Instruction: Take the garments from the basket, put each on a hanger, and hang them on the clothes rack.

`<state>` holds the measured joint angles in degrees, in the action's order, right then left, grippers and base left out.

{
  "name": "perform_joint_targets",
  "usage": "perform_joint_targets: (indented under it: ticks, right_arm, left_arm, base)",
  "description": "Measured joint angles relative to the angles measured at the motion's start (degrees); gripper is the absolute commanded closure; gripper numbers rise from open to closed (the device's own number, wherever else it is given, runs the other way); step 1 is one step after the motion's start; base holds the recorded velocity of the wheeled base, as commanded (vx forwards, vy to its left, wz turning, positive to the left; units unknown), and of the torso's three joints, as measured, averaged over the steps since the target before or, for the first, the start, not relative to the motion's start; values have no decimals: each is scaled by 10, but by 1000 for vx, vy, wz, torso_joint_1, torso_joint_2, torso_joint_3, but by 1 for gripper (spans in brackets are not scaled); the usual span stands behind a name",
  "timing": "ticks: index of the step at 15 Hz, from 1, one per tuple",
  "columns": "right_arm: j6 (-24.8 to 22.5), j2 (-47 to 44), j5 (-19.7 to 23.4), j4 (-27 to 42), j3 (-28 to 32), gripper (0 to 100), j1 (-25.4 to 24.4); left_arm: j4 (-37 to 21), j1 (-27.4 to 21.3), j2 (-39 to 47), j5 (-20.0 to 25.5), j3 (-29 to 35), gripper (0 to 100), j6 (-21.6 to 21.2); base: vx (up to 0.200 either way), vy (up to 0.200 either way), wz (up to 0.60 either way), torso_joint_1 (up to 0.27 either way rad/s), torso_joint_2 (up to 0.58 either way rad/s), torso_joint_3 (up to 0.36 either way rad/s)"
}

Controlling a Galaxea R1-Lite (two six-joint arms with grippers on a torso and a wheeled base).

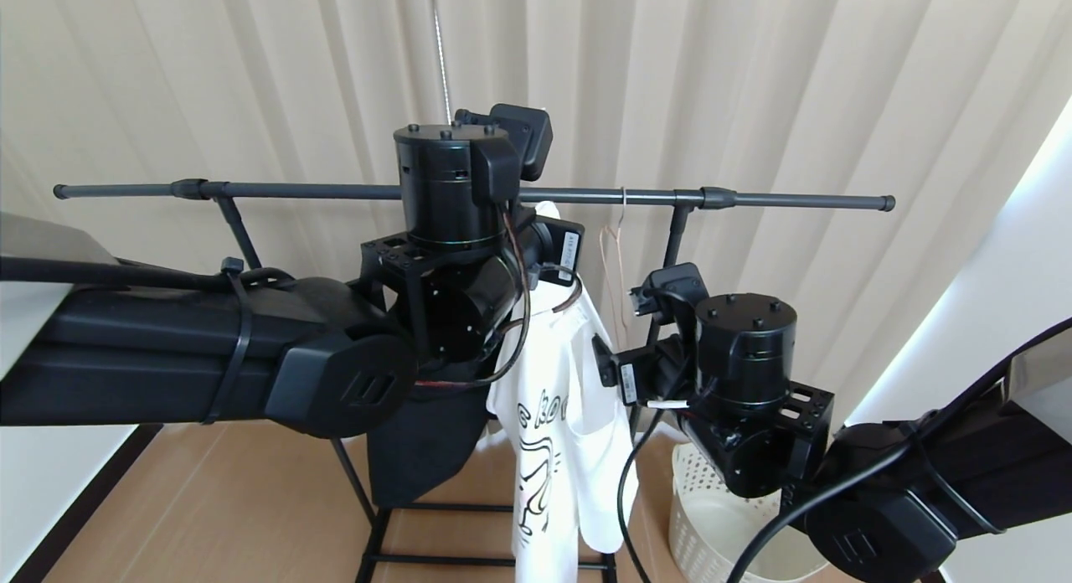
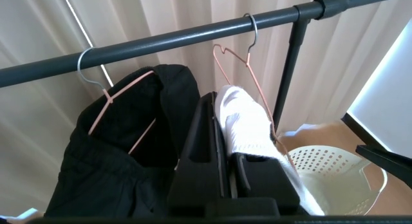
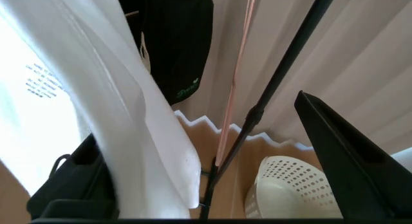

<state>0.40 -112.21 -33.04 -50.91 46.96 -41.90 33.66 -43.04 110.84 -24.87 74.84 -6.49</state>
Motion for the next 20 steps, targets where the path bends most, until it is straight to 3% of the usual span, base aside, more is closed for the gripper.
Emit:
perform_joint_targets:
  ticks: [17,18,20]
  right_arm:
    - [-23,14,9,-1,-33,0,16]
    - [-23,17,19,-1,-37,100,16]
    - [-23,22,22,-2,-42,100,16]
  left_arm:
    - [5,4,-18,-1,-37,100,1]
    - [5,4,-19,-1,-37,100,1]
    - [5,4,-19,-1,-37,100,2]
  base:
    - [0,0,0,0,0,0]
    - [0,0,0,0,0,0]
    - [0,0,0,0,0,0]
